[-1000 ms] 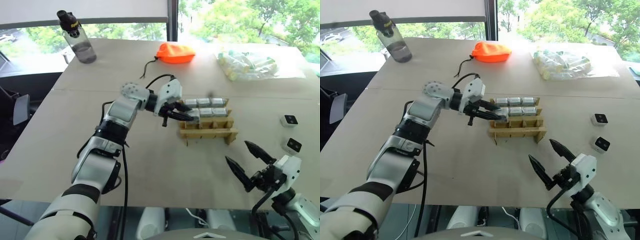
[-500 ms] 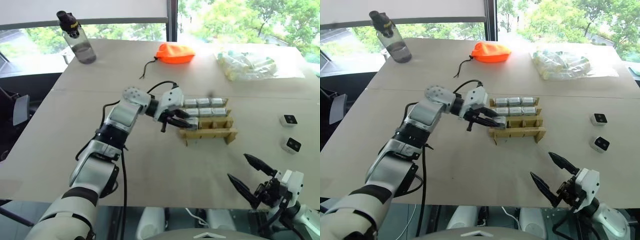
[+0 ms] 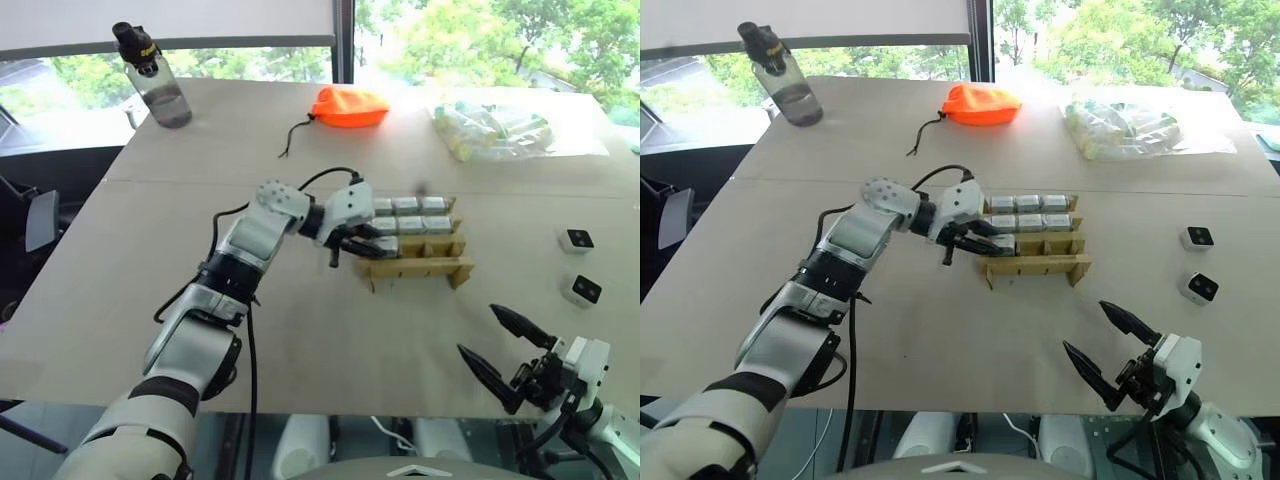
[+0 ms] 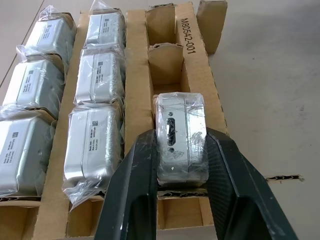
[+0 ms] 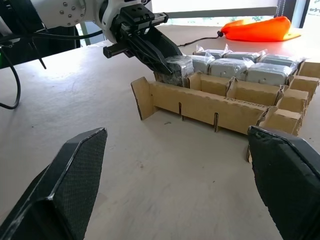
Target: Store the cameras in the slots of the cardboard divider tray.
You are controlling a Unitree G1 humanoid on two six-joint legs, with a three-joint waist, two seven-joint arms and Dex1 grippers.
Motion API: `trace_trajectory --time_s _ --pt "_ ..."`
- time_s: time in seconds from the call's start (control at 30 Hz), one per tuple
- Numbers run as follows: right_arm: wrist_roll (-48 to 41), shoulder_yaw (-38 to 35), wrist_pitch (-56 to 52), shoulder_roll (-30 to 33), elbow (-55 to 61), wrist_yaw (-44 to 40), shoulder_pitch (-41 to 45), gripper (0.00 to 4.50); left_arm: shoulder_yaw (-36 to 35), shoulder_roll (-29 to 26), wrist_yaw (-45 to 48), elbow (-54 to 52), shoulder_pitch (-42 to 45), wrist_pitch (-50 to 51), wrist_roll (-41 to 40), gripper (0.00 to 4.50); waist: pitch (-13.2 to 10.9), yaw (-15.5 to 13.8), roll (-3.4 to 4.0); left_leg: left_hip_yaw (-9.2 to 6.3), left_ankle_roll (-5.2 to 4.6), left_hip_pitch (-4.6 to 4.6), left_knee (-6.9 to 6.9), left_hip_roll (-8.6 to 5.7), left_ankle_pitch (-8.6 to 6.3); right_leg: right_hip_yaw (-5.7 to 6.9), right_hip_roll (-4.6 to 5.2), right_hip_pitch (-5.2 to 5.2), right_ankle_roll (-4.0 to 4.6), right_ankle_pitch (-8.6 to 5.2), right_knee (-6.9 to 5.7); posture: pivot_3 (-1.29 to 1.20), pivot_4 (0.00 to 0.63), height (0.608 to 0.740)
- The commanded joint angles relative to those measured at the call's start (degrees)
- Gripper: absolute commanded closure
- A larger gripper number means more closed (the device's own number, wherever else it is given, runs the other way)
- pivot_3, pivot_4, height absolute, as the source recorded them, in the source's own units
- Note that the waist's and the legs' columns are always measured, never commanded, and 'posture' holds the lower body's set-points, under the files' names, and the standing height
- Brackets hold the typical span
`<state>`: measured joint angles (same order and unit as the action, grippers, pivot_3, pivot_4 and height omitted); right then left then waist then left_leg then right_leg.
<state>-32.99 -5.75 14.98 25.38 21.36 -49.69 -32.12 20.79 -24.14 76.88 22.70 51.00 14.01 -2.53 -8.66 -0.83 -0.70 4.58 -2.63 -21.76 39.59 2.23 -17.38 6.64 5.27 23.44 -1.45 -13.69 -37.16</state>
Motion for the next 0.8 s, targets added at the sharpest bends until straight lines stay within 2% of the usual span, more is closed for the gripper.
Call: trace_trajectory --time_s 0.03,0.07,0.1,0.13,0.23,0.43,0.53,0.67,0.8 --pt "-0.3 -1.7 0.2 -0.1 1.0 0.0 -0.1 0.05 0.8 -1.0 1.9 -4.3 -1.5 1.2 -0.6 2.72 0.0 0.0 0.01 0.01 0.0 0.0 0.0 0.0 0.0 -0.01 0.0 0.0 0.0 0.0 0.0 0.0 0.15 0.726" --pt "-0.3 -1.8 0.1 -0.1 1.1 0.0 0.0 0.05 1.4 -1.8 2.7 -5.5 -1.9 1.6 -0.2 2.34 0.0 0.0 0.0 0.02 0.0 0.0 0.0 0.0 0.0 -0.01 0.0 0.0 0.0 0.0 0.0 0.0 0.15 0.726" --pt "-0.4 -1.9 0.1 0.0 1.2 0.0 -0.1 0.05 1.3 -1.9 2.7 -6.6 -2.1 2.7 -0.4 1.72 0.0 0.0 0.0 0.0 0.0 -0.02 0.0 0.0 0.0 0.0 0.0 0.01 0.0 0.0 0.01 0.0 0.15 0.726" --pt "-0.5 -1.9 0.0 0.0 1.3 0.0 -0.1 0.05 1.2 -2.0 2.6 -7.4 -2.3 3.5 -0.5 1.48 0.0 -0.1 0.01 0.0 0.0 -0.02 0.0 0.0 0.0 0.01 0.0 0.01 0.0 0.0 0.01 0.0 0.15 0.726" --pt "-0.8 -3.5 -0.3 0.5 1.1 -0.1 -0.4 0.05 -1.1 -1.0 -0.5 -10.4 -1.3 9.4 -2.1 0.08 0.0 -0.3 0.0 -0.04 0.0 -0.04 0.01 0.0 0.0 0.03 0.03 0.0 0.0 0.0 0.0 0.0 0.15 0.726" --pt "-1.2 -10.9 -0.5 0.3 -3.0 2.9 1.0 0.05 -5.8 -2.5 -1.8 -18.1 -2.1 15.7 -7.7 0.02 0.0 -0.2 0.0 -0.06 0.0 -0.05 0.04 0.0 0.0 0.03 0.06 0.0 0.0 0.0 -0.02 0.0 0.15 0.726" --pt "-4.4 -17.9 -2.1 2.1 -8.9 3.0 2.9 0.05 -11.5 -3.6 1.2 -26.4 -5.3 22.5 -18.8 0.02 0.0 0.1 0.01 0.0 0.0 -0.02 0.04 0.02 0.0 -0.05 0.09 0.0 0.0 0.0 -0.06 0.0 0.15 0.726" --pt "-4.3 -23.5 -3.0 9.1 -17.9 -4.2 4.1 0.05 -14.2 -7.9 2.7 -31.5 -8.7 27.7 -25.4 0.02 0.0 0.0 0.06 0.03 0.0 0.04 0.03 0.0 0.0 -0.25 0.14 0.0 0.01 0.0 -0.12 0.0 0.15 0.726" --pt "-1.6 -25.9 -5.7 17.1 -27.5 -6.8 9.2 0.05 -17.1 -12.5 6.6 -36.6 -12.8 29.9 -33.1 0.02 0.0 0.1 0.06 0.04 0.0 0.17 0.04 0.01 0.01 -0.32 0.11 -0.06 0.01 -0.01 -0.25 0.0 0.15 0.726"
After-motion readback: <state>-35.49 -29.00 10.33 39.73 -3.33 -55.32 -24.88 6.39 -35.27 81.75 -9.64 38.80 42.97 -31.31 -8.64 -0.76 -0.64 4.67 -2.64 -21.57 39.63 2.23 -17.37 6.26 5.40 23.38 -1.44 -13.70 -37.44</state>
